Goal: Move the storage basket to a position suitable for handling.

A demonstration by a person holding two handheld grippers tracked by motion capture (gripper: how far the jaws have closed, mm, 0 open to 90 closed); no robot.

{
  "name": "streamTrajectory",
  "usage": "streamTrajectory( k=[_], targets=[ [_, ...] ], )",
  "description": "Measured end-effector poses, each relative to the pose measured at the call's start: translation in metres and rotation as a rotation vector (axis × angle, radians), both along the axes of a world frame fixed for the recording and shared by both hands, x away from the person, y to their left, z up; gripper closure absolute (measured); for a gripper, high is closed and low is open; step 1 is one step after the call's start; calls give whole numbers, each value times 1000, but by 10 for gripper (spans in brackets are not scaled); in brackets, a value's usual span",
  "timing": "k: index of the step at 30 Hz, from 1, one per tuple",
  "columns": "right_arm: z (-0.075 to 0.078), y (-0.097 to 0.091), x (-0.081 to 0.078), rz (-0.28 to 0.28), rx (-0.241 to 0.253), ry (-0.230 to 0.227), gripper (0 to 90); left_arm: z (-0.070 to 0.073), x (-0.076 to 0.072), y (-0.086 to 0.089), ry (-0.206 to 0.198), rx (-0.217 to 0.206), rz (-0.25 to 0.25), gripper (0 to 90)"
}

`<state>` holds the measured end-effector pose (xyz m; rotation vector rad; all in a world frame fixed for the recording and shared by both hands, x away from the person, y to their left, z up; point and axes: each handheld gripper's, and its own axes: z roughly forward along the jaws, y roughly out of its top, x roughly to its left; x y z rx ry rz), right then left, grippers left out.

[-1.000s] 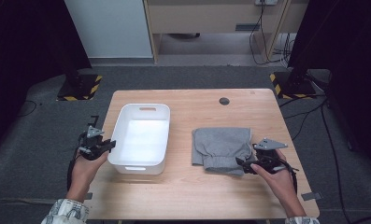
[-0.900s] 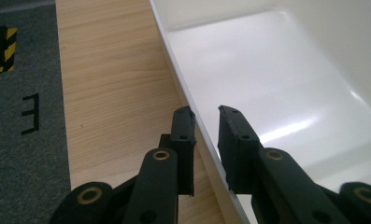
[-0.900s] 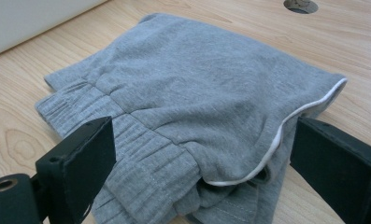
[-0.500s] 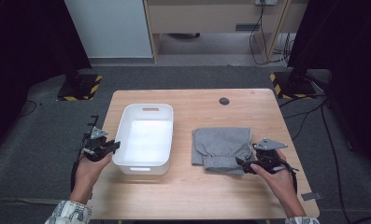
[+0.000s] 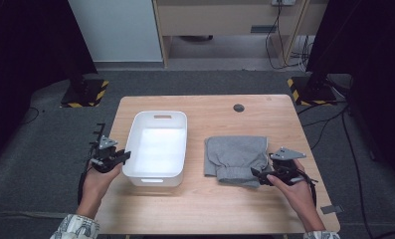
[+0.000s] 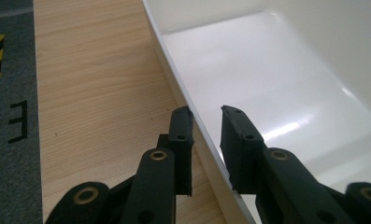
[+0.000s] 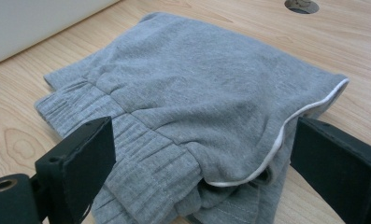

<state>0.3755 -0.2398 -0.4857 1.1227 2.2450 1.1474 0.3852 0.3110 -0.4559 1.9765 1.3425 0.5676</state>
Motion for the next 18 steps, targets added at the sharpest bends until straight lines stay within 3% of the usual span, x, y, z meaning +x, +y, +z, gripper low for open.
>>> streamTrajectory(
  k=[18],
  targets=[
    [-1, 0, 0, 1, -3, 6, 68, 0, -4, -5, 0, -7, -15, 731]
  ],
)
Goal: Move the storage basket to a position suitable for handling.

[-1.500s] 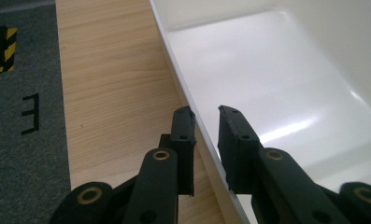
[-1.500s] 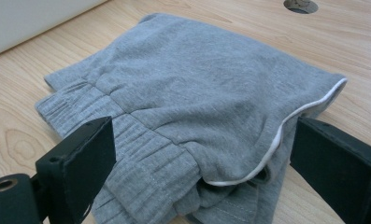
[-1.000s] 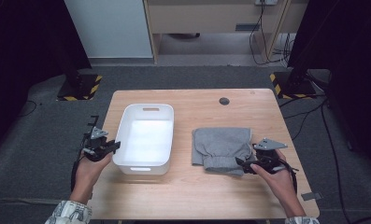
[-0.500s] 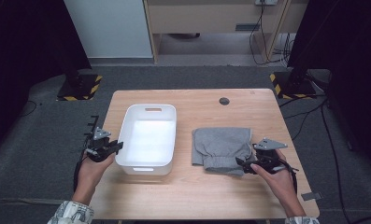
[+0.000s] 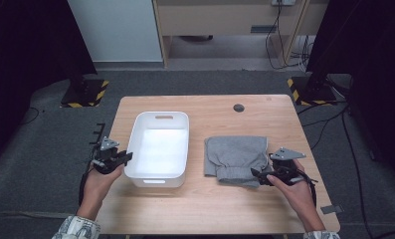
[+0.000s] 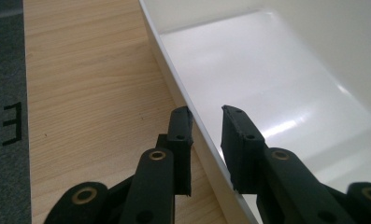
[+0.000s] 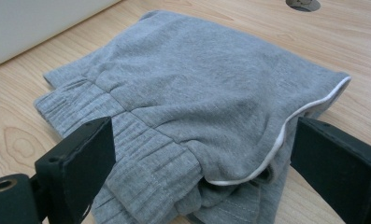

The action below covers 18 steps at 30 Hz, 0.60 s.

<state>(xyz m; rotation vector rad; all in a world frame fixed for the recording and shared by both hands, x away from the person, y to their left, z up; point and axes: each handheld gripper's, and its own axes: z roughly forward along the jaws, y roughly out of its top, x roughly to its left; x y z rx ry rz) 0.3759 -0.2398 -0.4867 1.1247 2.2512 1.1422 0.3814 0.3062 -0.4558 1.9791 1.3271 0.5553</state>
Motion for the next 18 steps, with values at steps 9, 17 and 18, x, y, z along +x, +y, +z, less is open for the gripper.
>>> streamTrajectory(
  k=[9, 17, 18],
  targets=[
    [-1, 0, 0, 1, -3, 4, 68, 1, -13, -2, 3, 11, 5, 732],
    [-1, 0, 0, 0, -3, 5, 68, 1, -24, -1, 3, 7, 8, 731],
    [-1, 0, 0, 0, -2, 5, 68, 1, -26, 0, 1, 8, 6, 731]
  ],
)
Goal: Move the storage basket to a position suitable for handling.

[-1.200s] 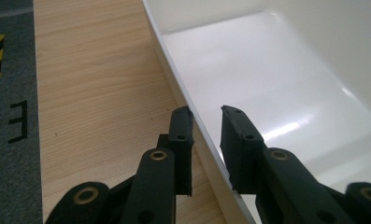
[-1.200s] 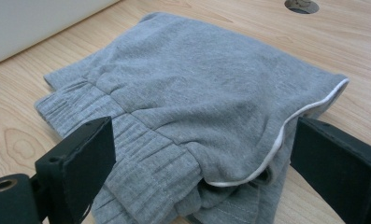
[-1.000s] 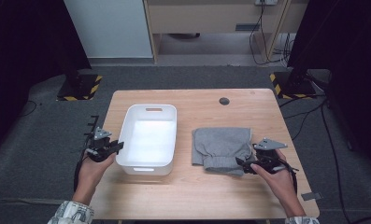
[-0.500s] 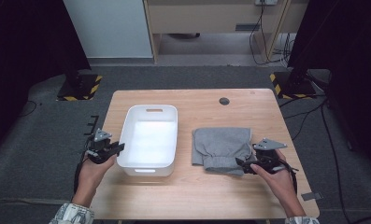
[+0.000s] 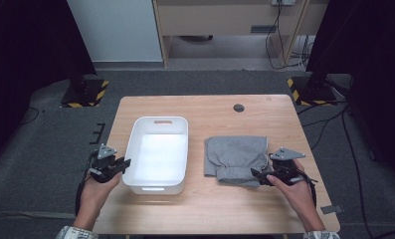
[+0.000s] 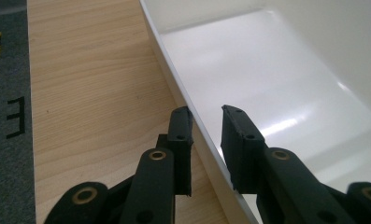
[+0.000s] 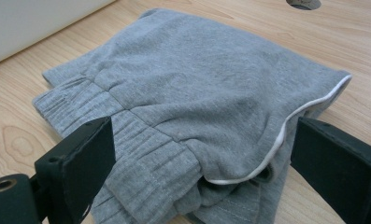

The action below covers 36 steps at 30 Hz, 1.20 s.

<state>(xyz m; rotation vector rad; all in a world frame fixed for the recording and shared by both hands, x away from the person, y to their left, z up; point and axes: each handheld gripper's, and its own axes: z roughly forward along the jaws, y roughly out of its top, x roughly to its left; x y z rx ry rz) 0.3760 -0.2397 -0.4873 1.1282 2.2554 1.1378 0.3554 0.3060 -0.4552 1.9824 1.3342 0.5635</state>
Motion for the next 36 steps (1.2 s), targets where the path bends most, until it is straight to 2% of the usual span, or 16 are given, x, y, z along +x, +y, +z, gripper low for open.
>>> streamTrajectory(
  k=[6, 12, 19, 23, 28, 32, 33, 36],
  targets=[
    [0, 0, 0, -4, 2, -3, 68, -1, -12, 4, -8, -14, -1, 730],
    [0, 0, 0, 1, 0, 0, 68, -1, -21, 5, -7, -3, -6, 728],
    [0, 0, 0, 1, -1, 1, 67, 0, -30, 2, -1, 28, -14, 719],
    [0, 0, 0, -1, 1, -1, 64, -1, -30, 3, -1, 22, -17, 713],
    [1, -1, 1, -11, 6, -17, 61, 10, -30, -1, -49, 17, -15, 568],
    [2, -2, 1, -23, 21, -21, 62, 20, -27, -7, -60, 9, -18, 423],
    [4, -3, 2, -43, 30, -35, 70, 27, -23, -12, -67, 4, -26, 388],
    [7, -5, 4, -44, 29, -47, 71, 32, -18, -18, -72, -7, -31, 340]
  ],
)
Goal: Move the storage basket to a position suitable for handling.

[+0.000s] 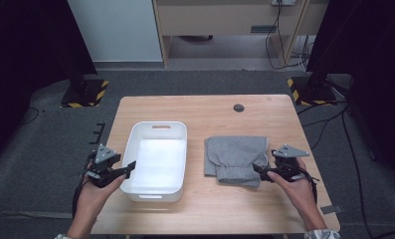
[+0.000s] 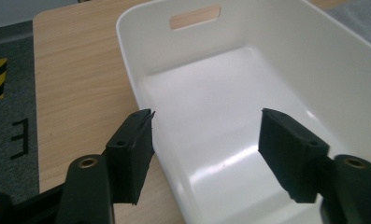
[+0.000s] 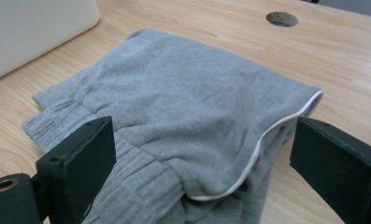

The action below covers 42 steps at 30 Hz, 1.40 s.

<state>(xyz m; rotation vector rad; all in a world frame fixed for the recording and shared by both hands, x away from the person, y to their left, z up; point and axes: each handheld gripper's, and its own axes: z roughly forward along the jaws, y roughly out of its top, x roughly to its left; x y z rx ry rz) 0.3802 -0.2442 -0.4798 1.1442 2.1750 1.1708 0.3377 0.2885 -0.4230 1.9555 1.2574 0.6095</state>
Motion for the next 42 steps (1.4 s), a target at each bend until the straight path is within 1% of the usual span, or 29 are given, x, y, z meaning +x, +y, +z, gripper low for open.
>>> streamTrajectory(
  k=[2, 3, 4, 6, 7, 8, 10, 11, 12, 14, 15, 17, 18, 20, 21, 24, 25, 26, 27, 32, 33, 34, 35, 36, 37, 38, 39, 41, 42],
  targets=[
    [3, -3, 6, -9, 11, 14, 66, 5, 6, -5, -2, -5, -6, 289],
    [4, -6, 12, -22, 7, 27, 67, 8, 11, -11, -4, -4, -15, 266],
    [5, -8, 15, -25, 3, 29, 70, 10, 14, -13, -1, -6, -23, 250],
    [6, -10, 21, -30, 4, 36, 71, 13, 19, -19, 5, -24, -33, 226],
    [7, -11, 24, -30, 5, 39, 74, 14, 22, -22, 7, -43, -37, 204],
    [8, -12, 26, -29, 2, 43, 76, 14, 24, -24, 9, -48, -50, 189],
    [10, -12, 28, -27, -1, 45, 79, 14, 27, -27, 15, -48, -59, 171],
    [12, -12, 30, -18, -7, 48, 81, 13, 32, -30, 29, -60, -61, 163],
    [12, -12, 30, -18, -7, 48, 81, 13, 32, -30, 29, -60, -61, 156],
    [15, -11, 33, -16, -13, 46, 83, 11, 37, -33, 42, -51, -59, 140],
    [15, -12, 33, -18, -10, 47, 83, 11, 38, -33, 43, -54, -58, 133],
    [16, -14, 34, -19, -9, 53, 83, 12, 38, -35, 42, -56, -54, 128],
    [16, -15, 34, -17, -13, 62, 83, 12, 38, -35, 42, -56, -54, 127],
    [15, -17, 35, -17, -28, 61, 83, 14, 40, -38, 40, -64, -57, 127],
    [15, -18, 36, -23, -20, 63, 83, 15, 40, -39, 42, -66, -57, 127],
    [16, -19, 36, -23, -21, 50, 82, 16, 42, -43, 41, -74, -60, 127],
    [17, -19, 38, -28, -21, 51, 78, 17, 44, -48, 40, -77, -66, 126],
    [17, -19, 39, -29, -20, 49, 77, 17, 44, -48, 40, -77, -66, 125],
    [18, -19, 39, -31, -17, 51, 77, 20, 46, -55, 39, -81, -77, 123],
    [22, -14, 42, -26, -20, 41, 76, 27, 55, -76, 23, -61, -109, 123],
    [23, -13, 43, -20, -24, 37, 76, 28, 56, -80, 20, -68, -117, 122],
    [23, -12, 42, -16, -25, 38, 72, 28, 56, -80, 20, -68, -117, 122],
    [24, -10, 42, -14, -24, 39, 62, 31, 59, -87, 26, -96, -130, 123],
    [24, -10, 42, -14, -24, 39, 62, 31, 59, -87, 26, -96, -130, 123],
    [24, -8, 43, -8, -25, 41, 61, 32, 60, -91, 21, -89, -134, 123],
    [24, -7, 43, -2, -29, 38, 58, 33, 60, -93, 18, -76, -135, 123],
    [24, -6, 43, 0, -25, 39, 58, 34, 60, -100, 10, -58, -141, 122],
    [25, -7, 44, -4, -31, 29, 73, 35, 60, -107, 9, -66, -147, 122],
    [25, -7, 44, -4, -31, 29, 73, 35, 60, -107, 9, -66, -147, 122]
  ],
)
